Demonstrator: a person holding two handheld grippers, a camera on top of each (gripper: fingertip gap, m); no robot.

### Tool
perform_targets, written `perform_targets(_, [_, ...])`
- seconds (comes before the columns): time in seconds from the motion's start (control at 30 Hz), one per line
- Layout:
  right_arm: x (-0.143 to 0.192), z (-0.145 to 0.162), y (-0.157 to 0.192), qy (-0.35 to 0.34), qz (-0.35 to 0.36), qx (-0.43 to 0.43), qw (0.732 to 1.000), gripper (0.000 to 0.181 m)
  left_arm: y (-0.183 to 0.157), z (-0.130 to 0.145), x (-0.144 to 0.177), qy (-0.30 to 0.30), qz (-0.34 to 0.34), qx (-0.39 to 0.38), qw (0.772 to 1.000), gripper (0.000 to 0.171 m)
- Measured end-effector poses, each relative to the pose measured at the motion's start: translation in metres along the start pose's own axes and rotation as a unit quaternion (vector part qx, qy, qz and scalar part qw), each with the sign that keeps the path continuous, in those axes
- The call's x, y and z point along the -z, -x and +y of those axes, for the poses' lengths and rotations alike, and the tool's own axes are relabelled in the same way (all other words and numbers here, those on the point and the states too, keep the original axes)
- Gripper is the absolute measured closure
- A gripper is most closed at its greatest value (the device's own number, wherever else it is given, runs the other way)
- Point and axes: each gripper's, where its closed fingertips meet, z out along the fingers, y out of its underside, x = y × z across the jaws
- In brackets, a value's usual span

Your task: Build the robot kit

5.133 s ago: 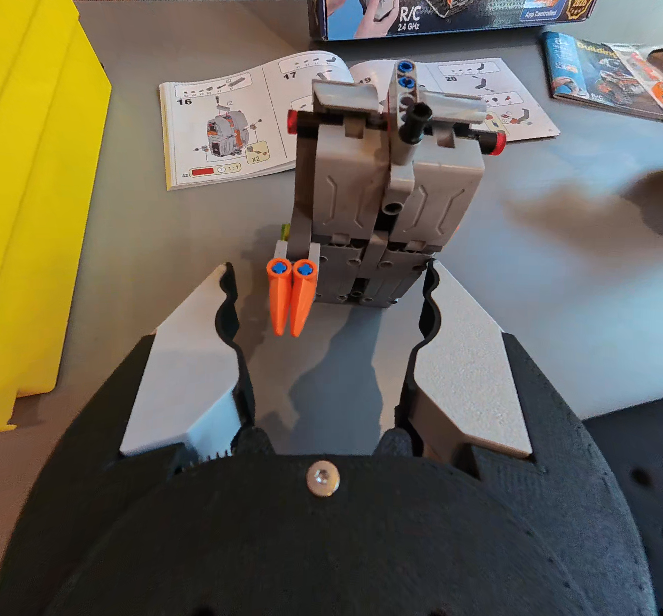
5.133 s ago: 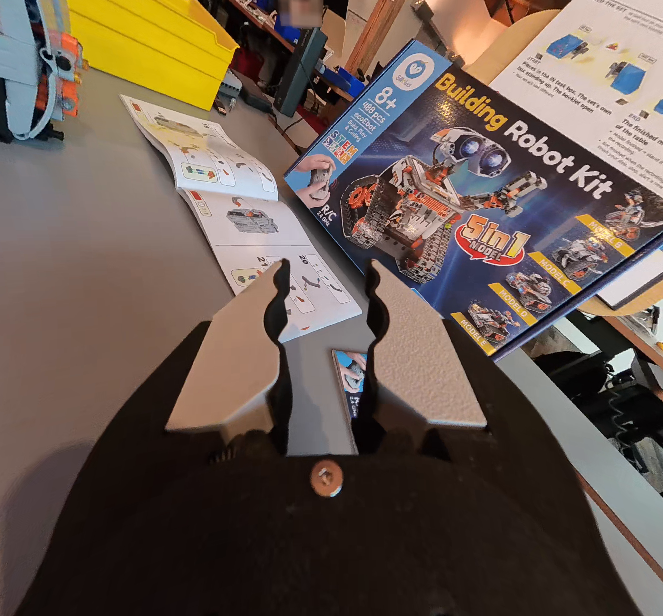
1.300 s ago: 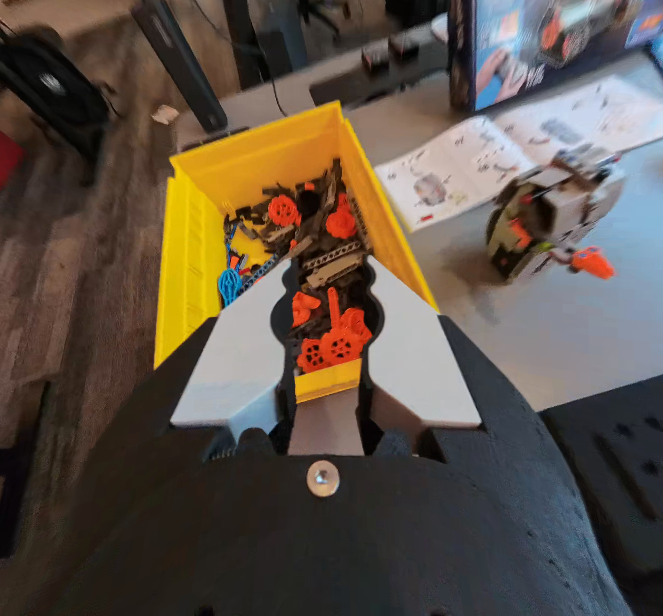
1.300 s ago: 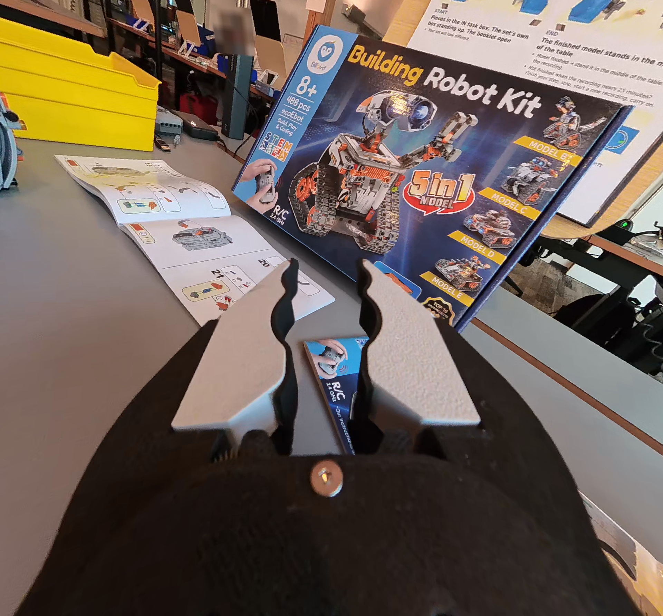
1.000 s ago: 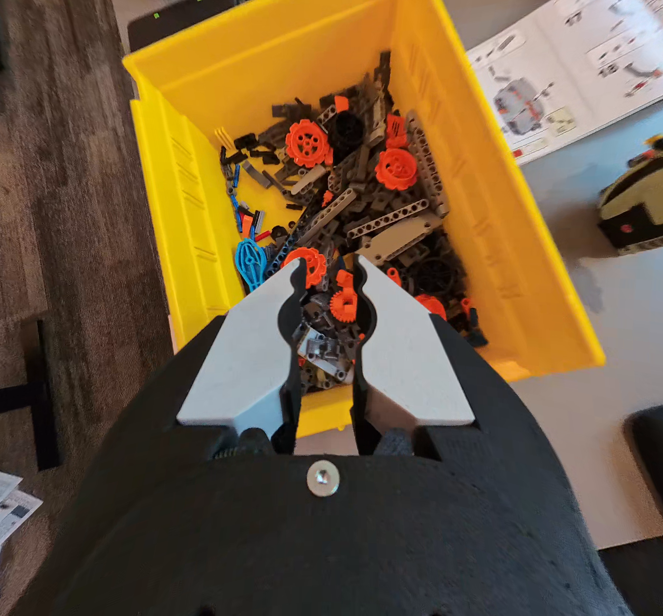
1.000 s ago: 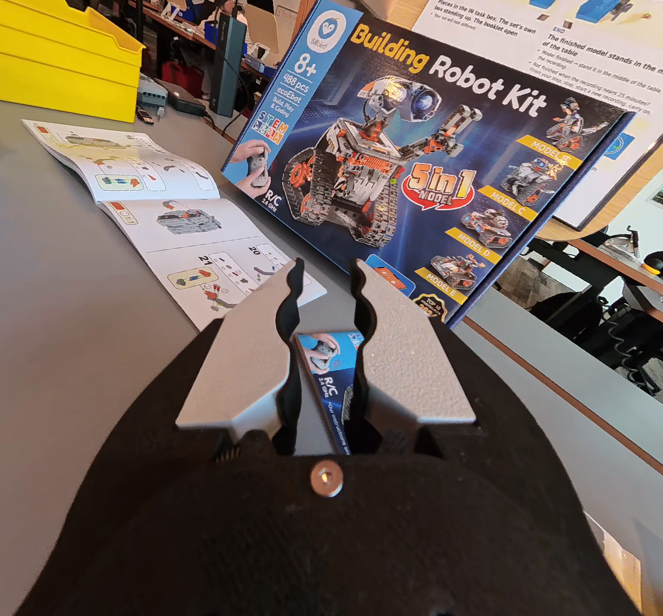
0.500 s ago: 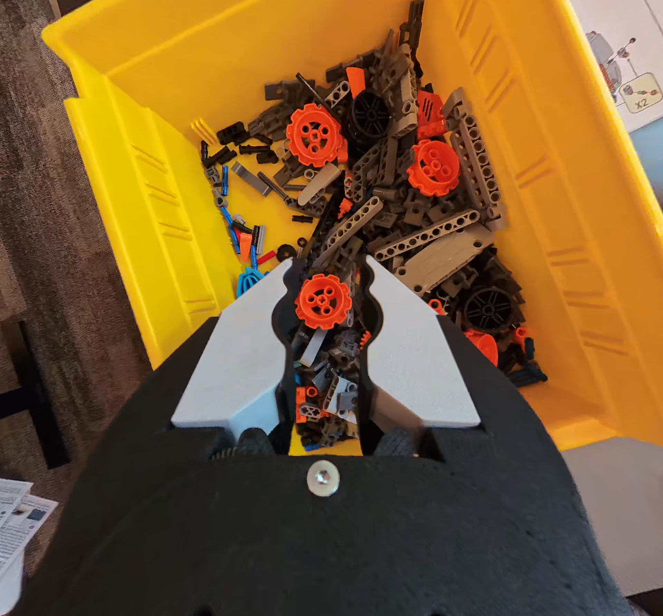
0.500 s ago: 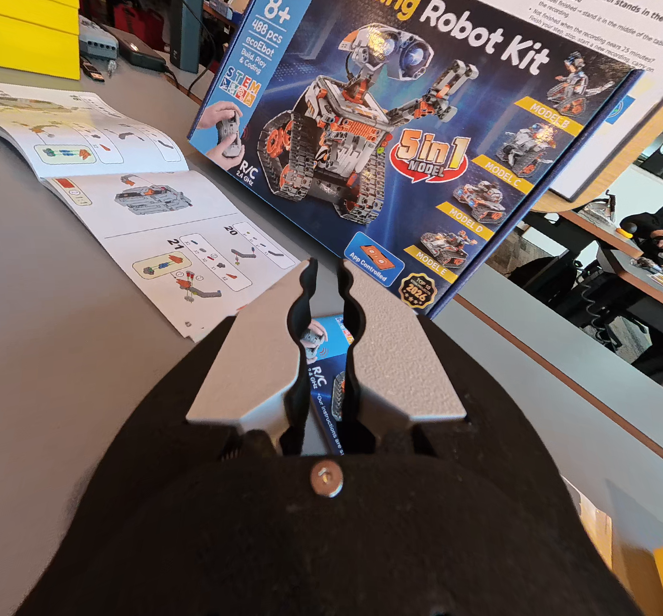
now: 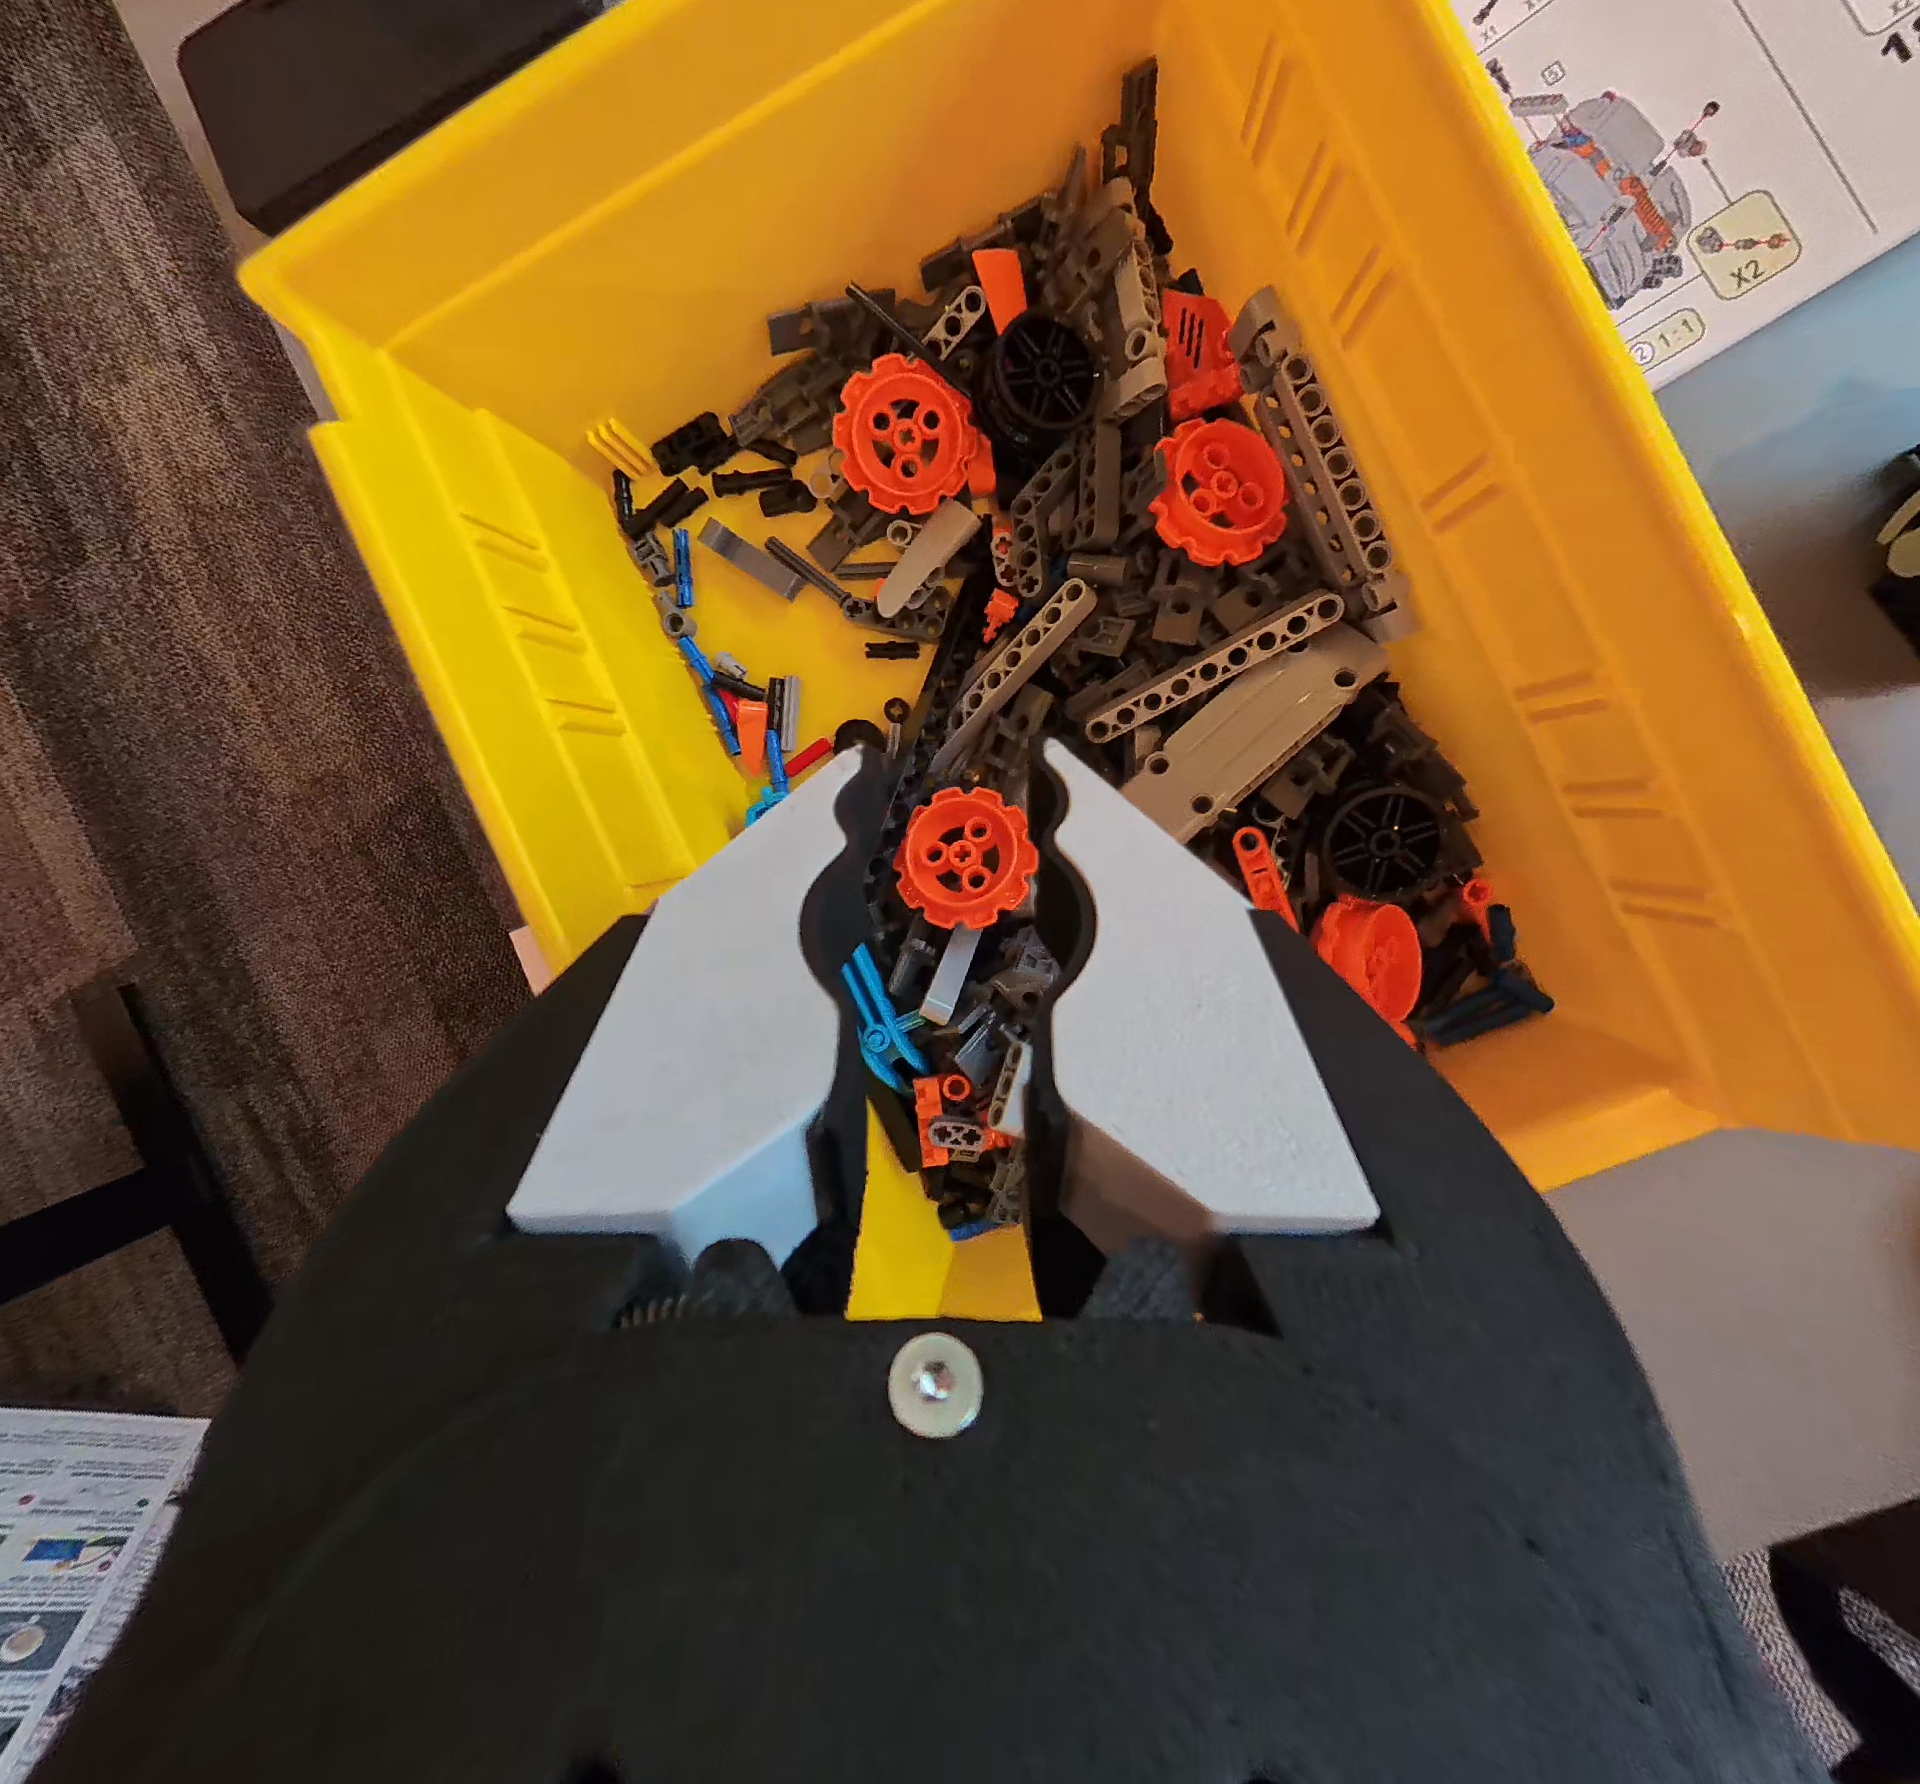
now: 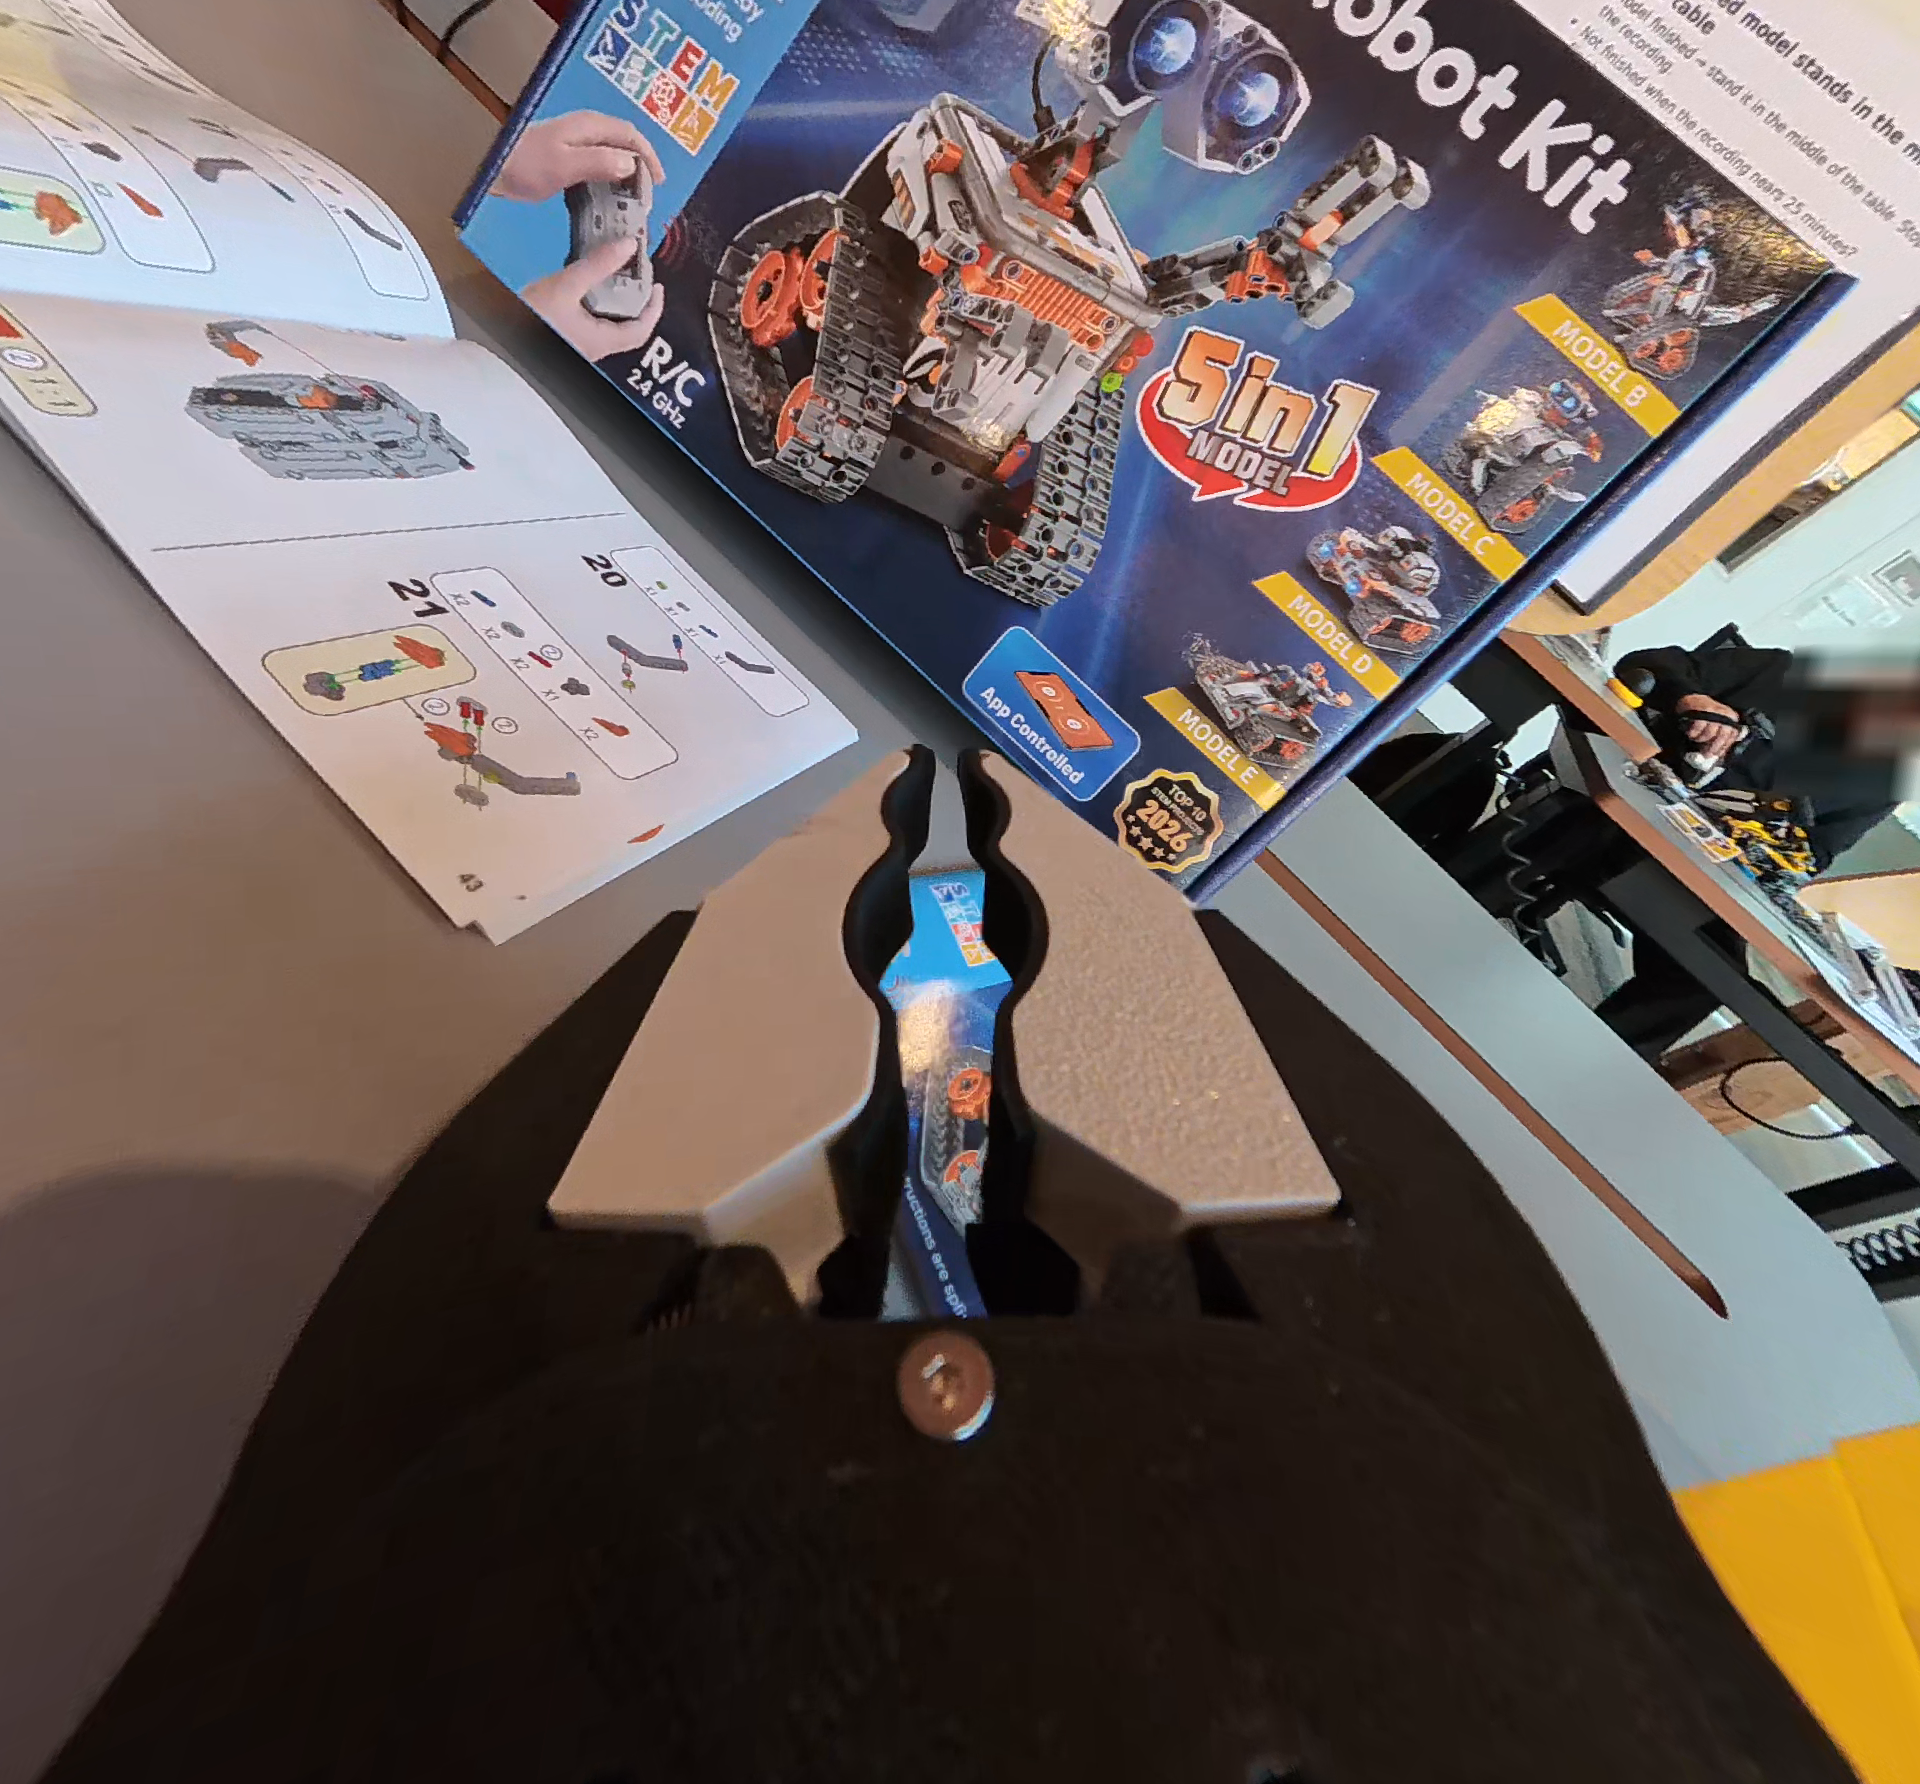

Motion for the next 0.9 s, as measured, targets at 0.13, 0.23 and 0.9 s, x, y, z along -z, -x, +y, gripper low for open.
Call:
perform_targets(0.13, [-0.005, 0.000, 0.006, 0.010, 0.002, 0.023, 1.000, 0.176, 0.003, -0.003, 0.003, 0.004, 0.007, 0.002, 1.000, 0.150])
perform_targets(0.23, [-0.009, -0.007, 0.006, 0.012, 0.027, 0.034, 0.999, 0.176, 0.002, -0.002, -0.005, 0.012, 0.014, -0.003, 1.000, 0.154])
perform_targets(0.9, [-0.022, -0.071, -0.031, -0.147, 0.151, -0.252, 0.945, 0.173, -0.017, -0.010, -0.043, -0.010, 0.060, 0.005, 0.998, 0.162])
